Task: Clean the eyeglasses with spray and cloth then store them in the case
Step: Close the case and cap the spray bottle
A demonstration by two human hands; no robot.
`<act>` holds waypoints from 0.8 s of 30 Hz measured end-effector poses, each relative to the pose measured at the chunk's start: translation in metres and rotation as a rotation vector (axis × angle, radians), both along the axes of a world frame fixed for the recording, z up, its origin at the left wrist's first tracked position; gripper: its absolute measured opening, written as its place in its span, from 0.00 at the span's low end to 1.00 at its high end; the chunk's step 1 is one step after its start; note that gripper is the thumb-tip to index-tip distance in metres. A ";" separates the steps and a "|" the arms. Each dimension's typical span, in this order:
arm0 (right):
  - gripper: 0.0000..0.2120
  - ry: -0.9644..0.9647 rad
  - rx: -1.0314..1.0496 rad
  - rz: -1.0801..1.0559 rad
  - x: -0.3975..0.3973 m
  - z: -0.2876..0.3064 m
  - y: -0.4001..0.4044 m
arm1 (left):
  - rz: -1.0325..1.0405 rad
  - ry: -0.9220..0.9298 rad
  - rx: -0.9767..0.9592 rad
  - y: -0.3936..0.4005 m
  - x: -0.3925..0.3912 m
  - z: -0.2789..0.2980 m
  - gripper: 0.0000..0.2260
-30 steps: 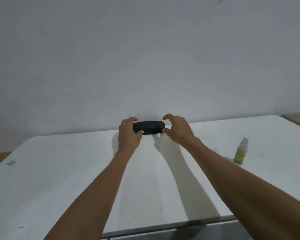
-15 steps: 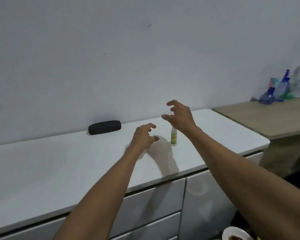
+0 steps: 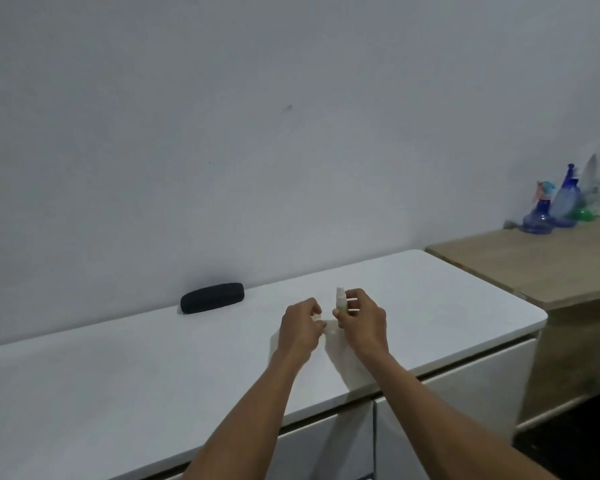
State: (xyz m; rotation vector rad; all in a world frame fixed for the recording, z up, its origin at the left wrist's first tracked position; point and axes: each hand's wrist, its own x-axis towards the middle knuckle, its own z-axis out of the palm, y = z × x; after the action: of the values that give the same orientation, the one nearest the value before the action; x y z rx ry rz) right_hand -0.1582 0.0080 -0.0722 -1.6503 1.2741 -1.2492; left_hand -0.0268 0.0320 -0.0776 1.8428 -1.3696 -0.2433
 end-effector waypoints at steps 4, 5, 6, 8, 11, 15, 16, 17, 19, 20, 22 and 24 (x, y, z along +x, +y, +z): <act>0.05 -0.018 -0.018 -0.013 0.000 -0.002 -0.002 | 0.059 0.165 -0.122 -0.005 -0.006 0.007 0.05; 0.05 -0.017 -0.018 -0.012 0.000 -0.004 -0.002 | 0.073 0.238 -0.180 -0.006 -0.008 0.013 0.04; 0.06 -0.014 -0.018 -0.011 0.000 -0.006 -0.004 | 0.080 0.301 -0.242 -0.006 -0.011 0.021 0.03; 0.07 -0.014 -0.020 -0.005 0.001 -0.011 -0.005 | 0.045 0.392 -0.344 -0.007 -0.015 0.036 0.02; 0.09 -0.041 -0.024 -0.001 0.001 -0.014 -0.005 | -0.074 0.419 -0.388 -0.008 -0.022 0.048 0.02; 0.11 -0.072 -0.015 0.007 -0.001 -0.014 -0.007 | -0.101 0.376 -0.407 -0.009 -0.030 0.050 0.02; 0.10 -0.068 -0.018 0.009 -0.001 -0.013 -0.007 | -0.090 0.378 -0.425 -0.010 -0.031 0.049 0.02; 0.10 -0.061 -0.022 0.010 -0.001 -0.013 -0.007 | -0.082 0.382 -0.439 -0.010 -0.032 0.049 0.02; 0.11 -0.052 -0.035 0.012 0.000 -0.014 -0.007 | -0.073 0.401 -0.450 -0.012 -0.033 0.047 0.02; 0.11 -0.048 -0.041 0.011 0.000 -0.015 -0.006 | -0.075 0.413 -0.447 -0.012 -0.034 0.047 0.02; 0.10 -0.048 -0.048 0.008 0.000 -0.016 -0.007 | -0.100 0.423 -0.421 -0.013 -0.035 0.046 0.02; 0.09 -0.055 -0.053 0.009 -0.002 -0.016 -0.007 | -0.129 0.412 -0.383 -0.014 -0.037 0.043 0.03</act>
State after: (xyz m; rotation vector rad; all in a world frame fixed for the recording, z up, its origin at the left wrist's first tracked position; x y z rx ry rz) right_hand -0.1598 0.0009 -0.0880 -1.6455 1.2085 -1.3237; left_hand -0.0638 0.0178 -0.0347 1.3036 -1.1513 -0.3756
